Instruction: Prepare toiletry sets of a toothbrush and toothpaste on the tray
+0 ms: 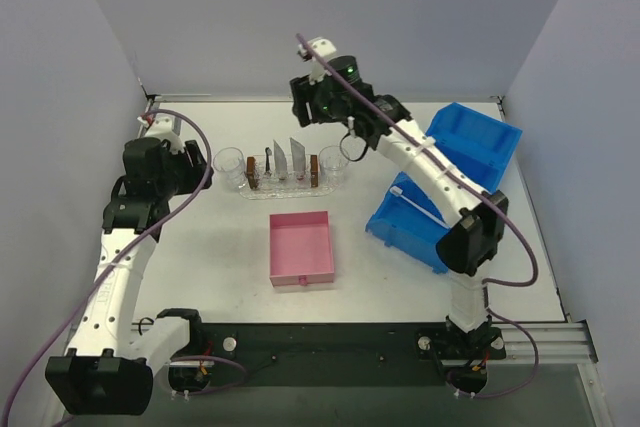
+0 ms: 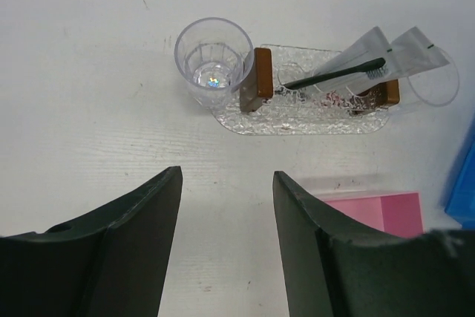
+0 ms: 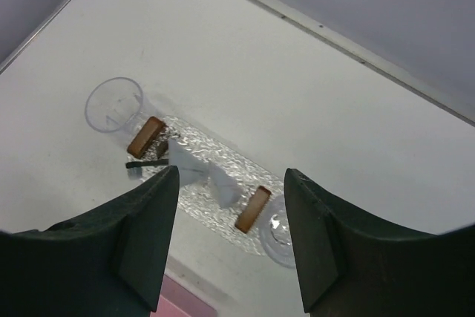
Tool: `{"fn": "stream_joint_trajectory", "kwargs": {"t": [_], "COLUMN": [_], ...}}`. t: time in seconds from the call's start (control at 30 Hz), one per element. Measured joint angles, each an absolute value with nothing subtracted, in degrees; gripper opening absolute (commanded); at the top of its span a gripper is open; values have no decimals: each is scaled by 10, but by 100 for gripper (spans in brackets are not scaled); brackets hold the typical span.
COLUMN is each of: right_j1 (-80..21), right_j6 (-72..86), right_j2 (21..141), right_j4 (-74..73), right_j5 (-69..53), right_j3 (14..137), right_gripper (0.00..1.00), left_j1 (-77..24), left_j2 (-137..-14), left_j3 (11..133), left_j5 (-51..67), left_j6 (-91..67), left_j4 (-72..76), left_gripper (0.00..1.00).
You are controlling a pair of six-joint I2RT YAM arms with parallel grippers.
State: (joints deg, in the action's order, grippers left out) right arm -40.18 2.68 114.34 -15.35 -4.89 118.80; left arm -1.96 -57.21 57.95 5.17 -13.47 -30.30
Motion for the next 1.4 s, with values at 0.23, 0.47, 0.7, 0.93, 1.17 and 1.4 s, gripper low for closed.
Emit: {"fn": "stream_joint_trajectory", "kwargs": {"t": [0.23,0.47,0.7,0.93,1.17,1.4], "right_j1": [-301,-216,-207,-207,-207,-207], "right_j6": [36,49,35,-33,-91,-135], "right_j2": [955,871,883,920,972,1001], "right_j4": [-193,-286,-334,-331,-302,-287], "right_j5": [-33,-66,-111,-133,-138,-128], "right_j3": [1059,952,838,821,808,801], "right_gripper": [52,48,44,43,41,40], "left_j1": [-18,-32,-79,-109,-108,-108], "left_j2": [-595,-624,-637,-645,-642,-642], "left_j3": [620,626,633,642,641,641], "left_j5": [47,50,53,64,71,82], "left_j6": [-162,-185,-193,-192,-192,-186], "left_j4": [-303,-302,-302,-301,-298,-297], "left_gripper": [59,59,59,59,59,59]}}
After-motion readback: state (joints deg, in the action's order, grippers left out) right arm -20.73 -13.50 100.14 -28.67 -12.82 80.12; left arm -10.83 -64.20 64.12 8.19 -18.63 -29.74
